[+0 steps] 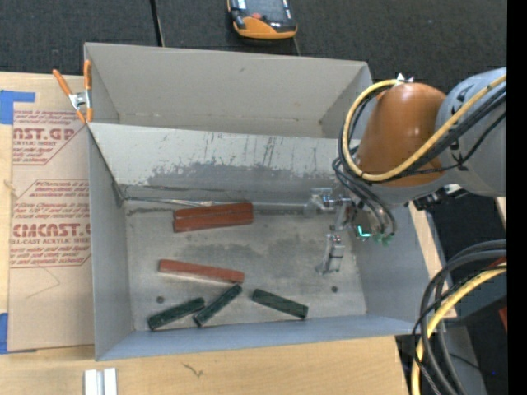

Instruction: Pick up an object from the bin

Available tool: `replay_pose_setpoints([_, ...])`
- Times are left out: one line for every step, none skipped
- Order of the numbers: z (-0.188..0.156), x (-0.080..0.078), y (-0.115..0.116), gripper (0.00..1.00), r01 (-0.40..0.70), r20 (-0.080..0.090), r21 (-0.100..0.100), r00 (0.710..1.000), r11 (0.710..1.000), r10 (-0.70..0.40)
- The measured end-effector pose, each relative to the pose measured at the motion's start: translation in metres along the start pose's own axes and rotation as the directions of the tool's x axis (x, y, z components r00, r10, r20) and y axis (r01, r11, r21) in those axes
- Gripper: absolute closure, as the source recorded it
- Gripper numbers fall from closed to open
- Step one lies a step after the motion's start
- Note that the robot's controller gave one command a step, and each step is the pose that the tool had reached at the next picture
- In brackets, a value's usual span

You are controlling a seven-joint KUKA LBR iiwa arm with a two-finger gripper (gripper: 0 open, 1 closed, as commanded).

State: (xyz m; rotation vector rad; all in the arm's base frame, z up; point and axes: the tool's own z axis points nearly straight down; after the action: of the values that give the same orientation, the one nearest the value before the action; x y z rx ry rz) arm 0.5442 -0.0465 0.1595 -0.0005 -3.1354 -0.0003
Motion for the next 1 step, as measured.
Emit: replay_pose_setpoints([-0.0041, -0.0019, 0.0001, 0.00, 0.001, 0.008, 0.001, 1.000, 1.000, -0.001])
